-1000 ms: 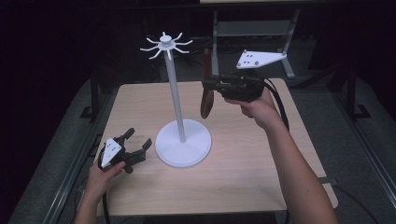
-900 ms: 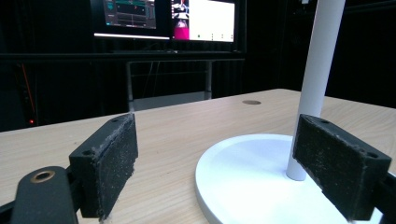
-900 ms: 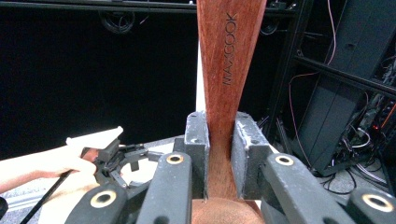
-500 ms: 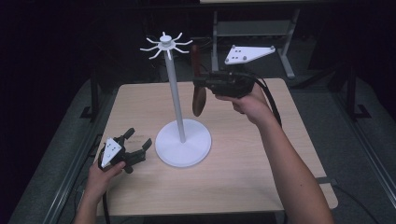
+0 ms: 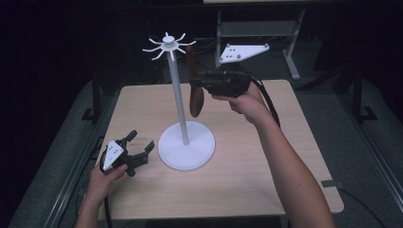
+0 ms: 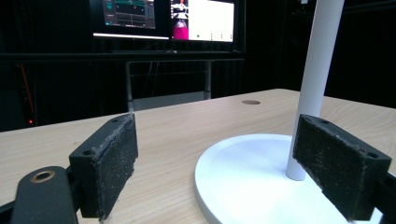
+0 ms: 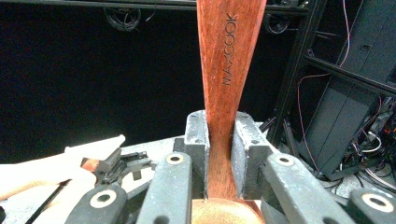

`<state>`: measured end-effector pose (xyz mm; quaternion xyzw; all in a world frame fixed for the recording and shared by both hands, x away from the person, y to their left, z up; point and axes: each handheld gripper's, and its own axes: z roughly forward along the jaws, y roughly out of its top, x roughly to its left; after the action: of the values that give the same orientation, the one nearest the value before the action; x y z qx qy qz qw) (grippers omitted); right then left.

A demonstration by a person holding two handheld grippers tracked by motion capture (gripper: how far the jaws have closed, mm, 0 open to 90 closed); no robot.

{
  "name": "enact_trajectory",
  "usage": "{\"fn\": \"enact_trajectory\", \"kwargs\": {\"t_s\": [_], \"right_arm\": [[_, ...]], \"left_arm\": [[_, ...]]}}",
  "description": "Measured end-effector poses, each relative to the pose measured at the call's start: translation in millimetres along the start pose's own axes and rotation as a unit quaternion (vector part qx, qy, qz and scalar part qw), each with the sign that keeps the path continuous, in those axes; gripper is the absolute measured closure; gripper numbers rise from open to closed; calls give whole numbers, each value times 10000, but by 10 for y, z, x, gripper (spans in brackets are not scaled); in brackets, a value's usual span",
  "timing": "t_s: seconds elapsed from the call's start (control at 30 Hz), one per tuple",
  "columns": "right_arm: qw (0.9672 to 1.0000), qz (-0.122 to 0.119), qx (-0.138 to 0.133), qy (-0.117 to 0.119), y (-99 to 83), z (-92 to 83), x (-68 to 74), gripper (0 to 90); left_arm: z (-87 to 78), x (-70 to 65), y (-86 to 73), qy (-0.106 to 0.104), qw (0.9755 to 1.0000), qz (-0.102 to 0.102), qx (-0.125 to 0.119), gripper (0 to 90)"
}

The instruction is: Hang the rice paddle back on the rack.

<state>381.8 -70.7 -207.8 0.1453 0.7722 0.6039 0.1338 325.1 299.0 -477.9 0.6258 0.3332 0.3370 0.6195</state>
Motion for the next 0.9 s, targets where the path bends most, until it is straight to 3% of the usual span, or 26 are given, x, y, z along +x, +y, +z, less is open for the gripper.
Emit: {"fn": "enact_trajectory", "kwargs": {"t_s": [0.47, 0.9], "right_arm": [[10000, 4, 66, -68, 2, 126, -2, 770], [10000, 59, 49, 21, 0, 4, 11, 664]], "left_arm": [[5, 0, -2, -15, 10000, 1, -27, 134], [3, 1, 0, 0, 10000, 14, 0, 134]]}}
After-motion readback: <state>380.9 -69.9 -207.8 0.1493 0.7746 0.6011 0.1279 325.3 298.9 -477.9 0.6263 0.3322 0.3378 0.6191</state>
